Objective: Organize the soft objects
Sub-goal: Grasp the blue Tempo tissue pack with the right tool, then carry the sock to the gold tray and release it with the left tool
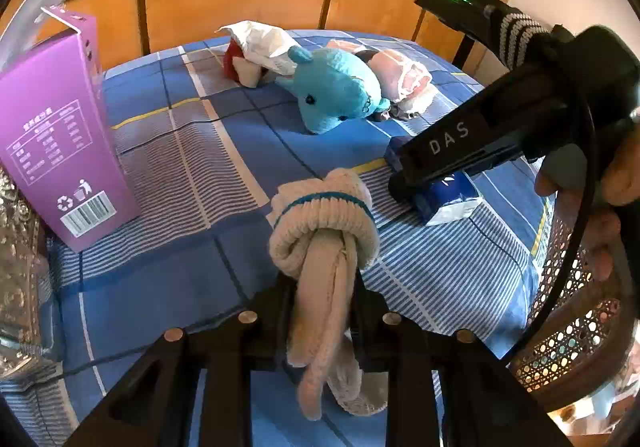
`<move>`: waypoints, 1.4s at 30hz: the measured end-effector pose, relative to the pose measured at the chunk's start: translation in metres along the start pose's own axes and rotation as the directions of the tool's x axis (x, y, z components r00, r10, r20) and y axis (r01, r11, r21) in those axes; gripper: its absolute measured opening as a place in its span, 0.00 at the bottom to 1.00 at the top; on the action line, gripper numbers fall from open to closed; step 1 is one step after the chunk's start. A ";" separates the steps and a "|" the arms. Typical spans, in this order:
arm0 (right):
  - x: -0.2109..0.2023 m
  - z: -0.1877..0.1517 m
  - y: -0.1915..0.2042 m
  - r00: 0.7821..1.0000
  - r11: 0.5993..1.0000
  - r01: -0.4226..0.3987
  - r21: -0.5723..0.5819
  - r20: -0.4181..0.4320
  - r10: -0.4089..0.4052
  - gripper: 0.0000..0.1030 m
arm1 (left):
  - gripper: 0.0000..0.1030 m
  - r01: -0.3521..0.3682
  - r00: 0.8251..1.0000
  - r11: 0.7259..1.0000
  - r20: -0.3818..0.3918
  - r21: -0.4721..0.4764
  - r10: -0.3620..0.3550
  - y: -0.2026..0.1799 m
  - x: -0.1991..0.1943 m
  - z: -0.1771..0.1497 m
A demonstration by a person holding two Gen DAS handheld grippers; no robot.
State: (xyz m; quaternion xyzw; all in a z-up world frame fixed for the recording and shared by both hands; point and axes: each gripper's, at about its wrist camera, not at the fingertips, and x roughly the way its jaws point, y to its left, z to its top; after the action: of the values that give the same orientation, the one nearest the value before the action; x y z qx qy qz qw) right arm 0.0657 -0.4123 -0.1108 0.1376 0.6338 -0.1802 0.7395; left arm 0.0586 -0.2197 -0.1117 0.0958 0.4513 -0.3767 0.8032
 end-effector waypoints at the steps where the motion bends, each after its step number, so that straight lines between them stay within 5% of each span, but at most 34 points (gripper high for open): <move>1: 0.000 0.000 -0.001 1.000 1.000 0.003 0.000 0.002 -0.003 0.56 | 0.23 0.001 1.000 1.000 -0.001 -0.005 -0.001 0.000 -0.002 0.000; 13: 0.003 0.005 0.024 1.000 1.000 -0.007 -0.017 0.013 0.007 0.55 | 0.22 -0.008 0.998 1.000 0.065 -0.001 0.008 -0.005 -0.035 0.021; 21: 0.008 0.011 0.025 1.000 0.999 0.003 -0.036 0.019 -0.002 0.54 | 0.22 -0.002 0.986 0.999 0.168 0.034 -0.004 -0.022 -0.071 0.075; 28: 0.005 0.008 0.033 0.999 0.996 0.018 -0.085 0.041 -0.014 0.52 | 0.22 -0.007 0.937 1.000 0.349 -0.002 0.008 -0.009 -0.136 0.124; 34: 0.003 0.004 0.045 0.998 0.995 0.033 -0.095 0.051 -0.029 0.51 | 0.22 -0.062 0.902 0.991 0.418 -0.118 0.106 0.038 -0.176 0.130; 42: -0.001 -0.003 0.057 0.994 0.988 0.078 -0.130 0.081 -0.068 0.51 | 0.22 -0.121 0.859 0.921 0.425 -0.370 0.284 0.120 -0.216 0.094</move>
State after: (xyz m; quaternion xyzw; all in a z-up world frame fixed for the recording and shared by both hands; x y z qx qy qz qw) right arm 0.0880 -0.3600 -0.1117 0.0578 0.6205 -0.1697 0.7635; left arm 0.1362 -0.0700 0.0919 -0.0870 0.2864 -0.2198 0.9285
